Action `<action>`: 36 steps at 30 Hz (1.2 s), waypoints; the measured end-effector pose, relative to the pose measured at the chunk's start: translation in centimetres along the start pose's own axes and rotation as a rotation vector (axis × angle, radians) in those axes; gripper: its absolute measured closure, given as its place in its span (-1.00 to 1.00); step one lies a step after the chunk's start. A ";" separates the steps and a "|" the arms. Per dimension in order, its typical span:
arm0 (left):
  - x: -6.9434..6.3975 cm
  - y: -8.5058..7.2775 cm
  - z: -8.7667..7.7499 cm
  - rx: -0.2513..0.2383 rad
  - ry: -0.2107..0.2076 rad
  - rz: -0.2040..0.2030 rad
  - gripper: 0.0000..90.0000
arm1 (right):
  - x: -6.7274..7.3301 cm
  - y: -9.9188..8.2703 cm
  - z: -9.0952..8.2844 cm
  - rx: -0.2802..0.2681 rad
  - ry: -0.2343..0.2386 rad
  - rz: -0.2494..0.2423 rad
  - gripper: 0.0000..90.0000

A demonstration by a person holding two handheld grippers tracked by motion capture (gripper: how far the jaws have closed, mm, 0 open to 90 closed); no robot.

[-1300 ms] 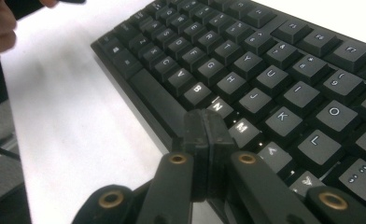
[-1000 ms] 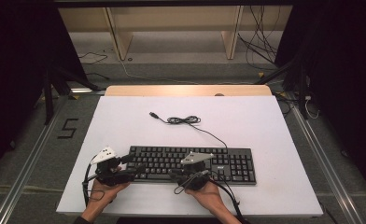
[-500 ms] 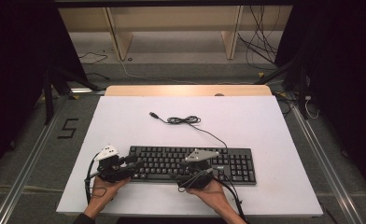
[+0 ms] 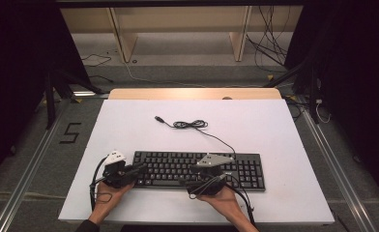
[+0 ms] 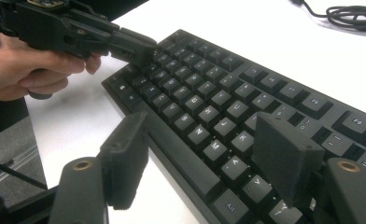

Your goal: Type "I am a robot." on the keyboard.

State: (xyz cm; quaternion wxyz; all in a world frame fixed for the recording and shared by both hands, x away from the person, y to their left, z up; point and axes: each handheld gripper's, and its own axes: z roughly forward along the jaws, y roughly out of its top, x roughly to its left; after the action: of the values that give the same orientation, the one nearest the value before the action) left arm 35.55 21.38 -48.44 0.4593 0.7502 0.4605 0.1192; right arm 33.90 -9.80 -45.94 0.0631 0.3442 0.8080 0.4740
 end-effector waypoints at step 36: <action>0.1 0.1 0.7 0.051 0.021 0.021 0.98 | 0.2 -0.7 -1.2 -0.007 0.004 -0.011 -0.27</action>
State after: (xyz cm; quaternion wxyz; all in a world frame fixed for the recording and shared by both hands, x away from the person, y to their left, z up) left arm 36.07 21.08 -48.77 0.4337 0.7653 0.4602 0.1201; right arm 32.93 -10.74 -45.79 0.0656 0.3385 0.8083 0.4773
